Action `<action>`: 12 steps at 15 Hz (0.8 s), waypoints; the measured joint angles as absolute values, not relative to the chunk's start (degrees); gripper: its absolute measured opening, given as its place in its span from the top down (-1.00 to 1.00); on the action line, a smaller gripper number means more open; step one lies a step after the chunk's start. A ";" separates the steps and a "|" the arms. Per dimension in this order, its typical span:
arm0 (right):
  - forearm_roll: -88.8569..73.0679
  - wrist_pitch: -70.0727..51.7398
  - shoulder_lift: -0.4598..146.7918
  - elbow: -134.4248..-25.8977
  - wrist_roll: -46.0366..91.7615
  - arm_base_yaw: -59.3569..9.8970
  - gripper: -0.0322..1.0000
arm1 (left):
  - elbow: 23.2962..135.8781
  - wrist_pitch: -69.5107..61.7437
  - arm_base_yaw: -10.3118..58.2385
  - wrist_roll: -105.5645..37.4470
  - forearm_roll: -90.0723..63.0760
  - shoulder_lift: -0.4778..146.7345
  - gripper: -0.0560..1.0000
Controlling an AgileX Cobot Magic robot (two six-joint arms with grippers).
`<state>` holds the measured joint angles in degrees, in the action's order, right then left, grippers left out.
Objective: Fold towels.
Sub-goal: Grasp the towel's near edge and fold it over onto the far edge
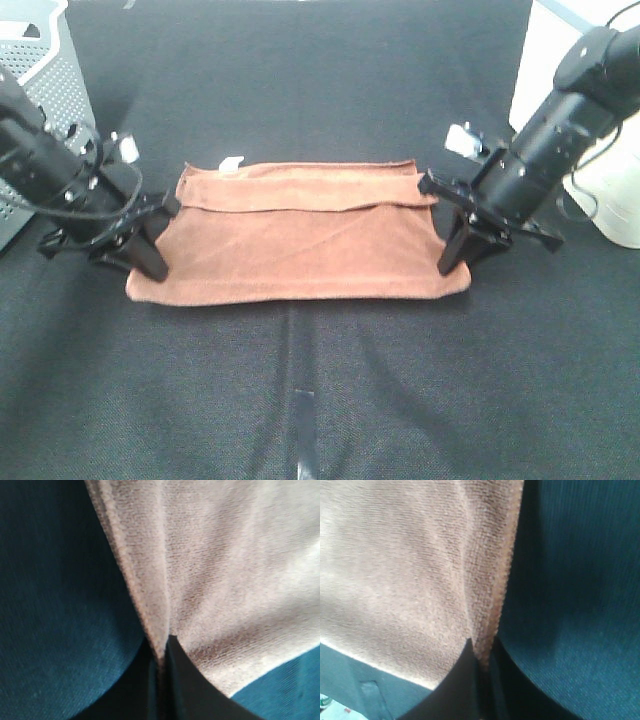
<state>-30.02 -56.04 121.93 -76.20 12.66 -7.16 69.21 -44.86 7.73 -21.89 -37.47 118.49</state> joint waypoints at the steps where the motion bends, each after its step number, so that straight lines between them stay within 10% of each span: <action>1: -30.02 -55.41 121.93 -76.09 12.72 -7.16 0.94 | 68.93 -44.40 7.73 -22.17 -37.47 118.49 0.88; 12: -25.95 -55.23 127.65 -104.16 12.61 -7.16 0.94 | 88.24 -35.01 7.68 -18.56 -37.87 121.35 0.88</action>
<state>-25.95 -55.23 127.65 -104.16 12.61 -7.16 88.24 -35.01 7.68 -18.56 -37.87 121.35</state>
